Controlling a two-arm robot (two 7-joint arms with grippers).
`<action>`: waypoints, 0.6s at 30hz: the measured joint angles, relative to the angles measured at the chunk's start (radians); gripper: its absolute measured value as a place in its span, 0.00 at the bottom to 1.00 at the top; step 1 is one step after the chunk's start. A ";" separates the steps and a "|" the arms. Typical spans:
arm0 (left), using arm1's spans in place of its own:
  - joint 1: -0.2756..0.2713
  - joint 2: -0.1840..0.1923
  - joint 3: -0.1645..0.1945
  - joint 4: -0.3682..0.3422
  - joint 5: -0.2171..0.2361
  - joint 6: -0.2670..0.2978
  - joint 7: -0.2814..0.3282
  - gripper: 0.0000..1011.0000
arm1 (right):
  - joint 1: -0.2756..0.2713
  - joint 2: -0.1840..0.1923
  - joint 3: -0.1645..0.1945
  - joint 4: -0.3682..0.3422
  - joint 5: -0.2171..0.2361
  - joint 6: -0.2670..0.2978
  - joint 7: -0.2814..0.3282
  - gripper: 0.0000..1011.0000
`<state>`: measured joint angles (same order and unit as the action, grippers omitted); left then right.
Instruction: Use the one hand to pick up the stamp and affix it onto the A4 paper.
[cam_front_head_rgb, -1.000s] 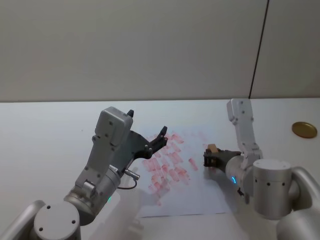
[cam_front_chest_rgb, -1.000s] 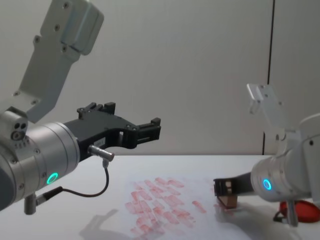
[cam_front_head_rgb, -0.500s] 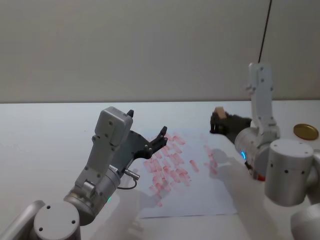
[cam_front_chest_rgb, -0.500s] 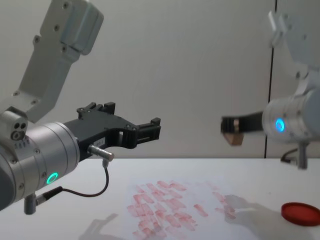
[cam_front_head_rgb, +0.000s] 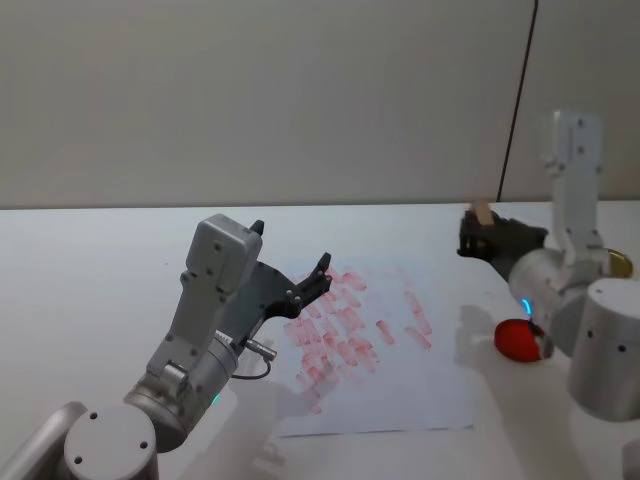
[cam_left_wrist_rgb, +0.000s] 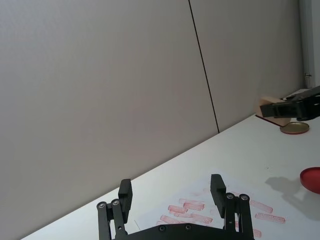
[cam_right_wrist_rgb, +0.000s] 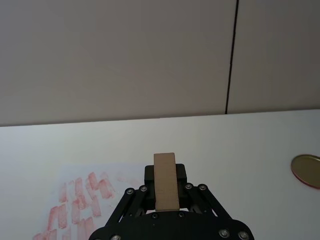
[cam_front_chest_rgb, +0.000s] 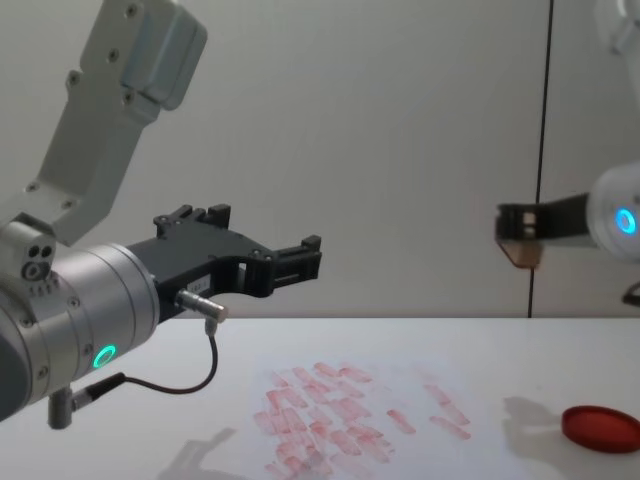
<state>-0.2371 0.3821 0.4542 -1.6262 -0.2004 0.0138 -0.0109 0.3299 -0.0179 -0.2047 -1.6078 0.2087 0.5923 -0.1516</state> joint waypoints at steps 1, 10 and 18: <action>0.000 0.000 0.000 0.000 0.000 0.000 0.000 0.98 | -0.004 0.002 0.002 -0.003 0.003 0.002 -0.002 0.22; 0.000 0.000 0.000 0.000 0.000 0.000 0.000 0.98 | -0.054 0.027 0.035 -0.029 0.029 0.035 -0.044 0.22; 0.000 0.000 0.000 0.000 0.000 0.000 0.000 0.98 | -0.083 0.044 0.059 -0.026 0.044 0.052 -0.070 0.22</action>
<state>-0.2372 0.3821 0.4542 -1.6262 -0.2004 0.0139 -0.0109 0.2472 0.0262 -0.1452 -1.6343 0.2528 0.6440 -0.2213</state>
